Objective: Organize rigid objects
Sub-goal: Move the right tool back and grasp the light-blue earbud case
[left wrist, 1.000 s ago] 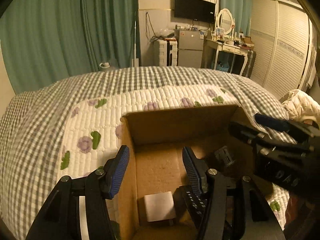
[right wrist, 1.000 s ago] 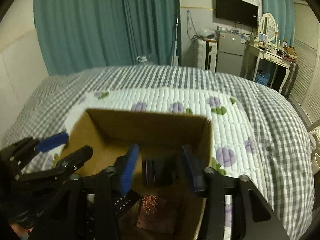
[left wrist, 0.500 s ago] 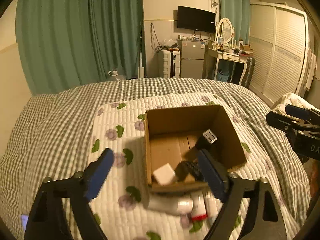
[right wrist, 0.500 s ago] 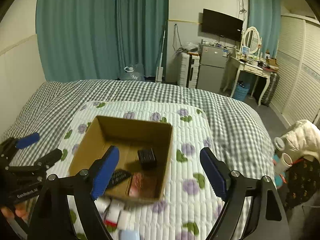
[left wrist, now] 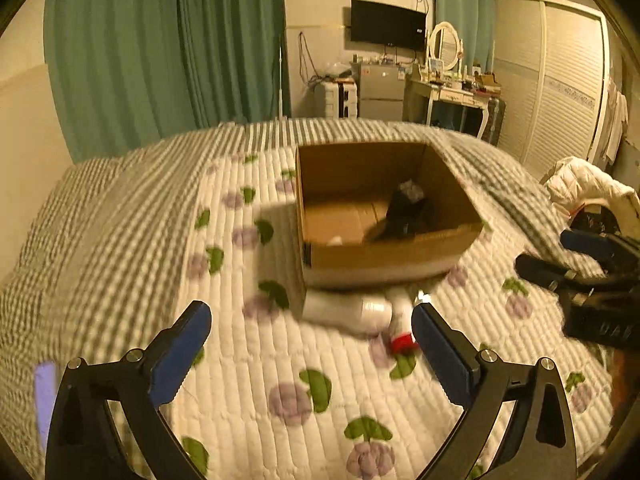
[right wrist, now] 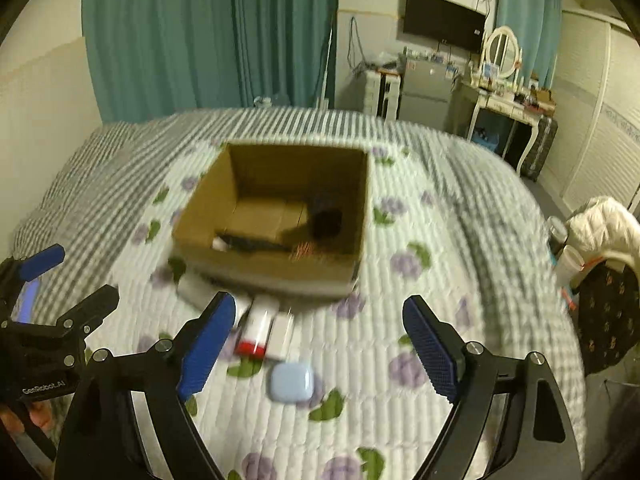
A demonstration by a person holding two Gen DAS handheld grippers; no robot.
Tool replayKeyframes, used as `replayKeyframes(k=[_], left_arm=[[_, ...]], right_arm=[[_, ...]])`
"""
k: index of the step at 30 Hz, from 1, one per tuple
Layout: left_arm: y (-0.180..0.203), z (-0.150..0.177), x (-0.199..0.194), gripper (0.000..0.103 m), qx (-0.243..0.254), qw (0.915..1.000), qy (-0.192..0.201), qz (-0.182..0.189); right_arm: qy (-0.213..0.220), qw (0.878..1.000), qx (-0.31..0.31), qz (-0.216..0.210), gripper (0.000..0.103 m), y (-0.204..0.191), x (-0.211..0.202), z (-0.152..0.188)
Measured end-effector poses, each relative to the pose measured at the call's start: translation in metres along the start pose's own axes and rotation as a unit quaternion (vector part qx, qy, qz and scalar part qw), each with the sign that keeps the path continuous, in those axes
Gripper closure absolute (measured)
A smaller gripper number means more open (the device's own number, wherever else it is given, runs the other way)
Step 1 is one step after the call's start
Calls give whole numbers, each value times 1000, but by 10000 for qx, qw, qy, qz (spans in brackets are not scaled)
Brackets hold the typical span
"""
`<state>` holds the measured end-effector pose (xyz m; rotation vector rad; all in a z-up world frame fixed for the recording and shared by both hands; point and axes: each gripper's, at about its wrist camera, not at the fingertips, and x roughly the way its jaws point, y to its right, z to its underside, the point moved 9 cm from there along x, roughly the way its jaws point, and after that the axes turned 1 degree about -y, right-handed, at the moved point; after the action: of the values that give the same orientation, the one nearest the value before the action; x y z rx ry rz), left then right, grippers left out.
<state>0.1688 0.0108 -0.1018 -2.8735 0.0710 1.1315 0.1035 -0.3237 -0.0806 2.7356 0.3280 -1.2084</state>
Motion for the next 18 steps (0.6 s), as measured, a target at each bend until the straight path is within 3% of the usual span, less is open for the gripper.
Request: replayKeyframes(k=[11,16,17,18], left_arm=[[0,66,58,1,-272,9978,-601,77],[2,69,69,1,-272,9977,-626,33],[4,69,70,1,-257,9977,-627,9],[5,69,71,1,-250,9977,-628,-5]], right_arm=[[-1093,9937,-235,-70,19,-18,101,94],[-1567,9867,-287,-329,37,-27,130,117],[-1671,9848,-312,-346,50,-29,135,122],[-1709,9842,-390,-253,53,-29,137,125]])
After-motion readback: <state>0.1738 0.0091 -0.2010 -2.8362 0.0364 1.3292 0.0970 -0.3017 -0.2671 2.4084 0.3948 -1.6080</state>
